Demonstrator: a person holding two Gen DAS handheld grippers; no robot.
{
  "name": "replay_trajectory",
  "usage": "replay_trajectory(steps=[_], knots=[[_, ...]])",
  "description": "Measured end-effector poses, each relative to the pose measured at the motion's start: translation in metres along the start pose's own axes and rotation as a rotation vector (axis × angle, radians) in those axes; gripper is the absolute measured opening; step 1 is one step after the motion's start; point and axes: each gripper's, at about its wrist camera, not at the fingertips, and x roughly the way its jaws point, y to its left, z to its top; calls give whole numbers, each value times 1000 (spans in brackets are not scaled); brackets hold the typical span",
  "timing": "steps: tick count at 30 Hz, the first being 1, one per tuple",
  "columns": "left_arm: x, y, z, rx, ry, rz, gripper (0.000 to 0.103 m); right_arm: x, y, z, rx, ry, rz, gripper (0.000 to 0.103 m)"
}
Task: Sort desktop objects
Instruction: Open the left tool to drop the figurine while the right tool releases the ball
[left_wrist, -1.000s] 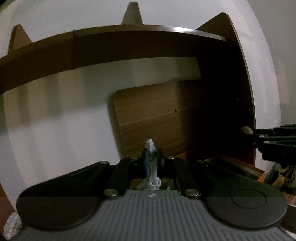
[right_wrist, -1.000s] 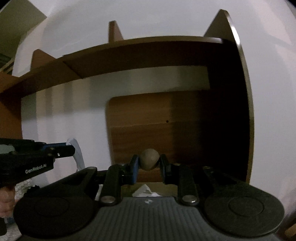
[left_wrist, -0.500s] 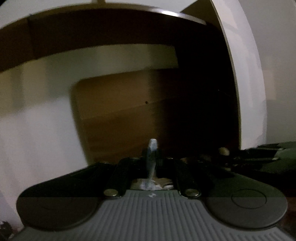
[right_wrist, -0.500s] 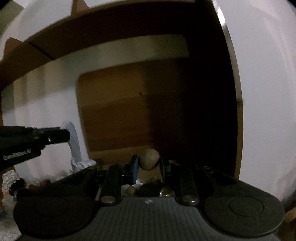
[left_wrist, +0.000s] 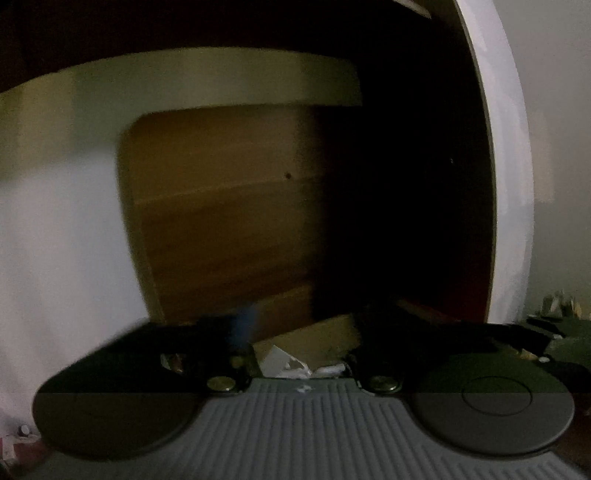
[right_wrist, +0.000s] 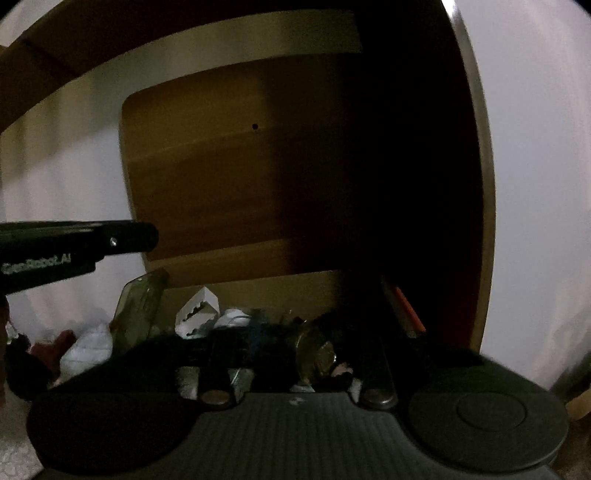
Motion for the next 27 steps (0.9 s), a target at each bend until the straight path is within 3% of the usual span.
replay_trajectory(steps=[3, 5, 9, 27], knots=[[-11, 7, 2, -10, -35, 12, 89, 1, 4, 4, 5, -27, -8, 81], [-19, 12, 2, -23, -49, 29, 103, 1, 7, 5, 11, -38, -8, 84], [-27, 22, -1, -31, -54, 52, 103, -6, 17, 7, 0, -62, -18, 103], [-22, 32, -13, -88, 41, 107, 103, -12, 18, 13, 39, -39, -113, 103]])
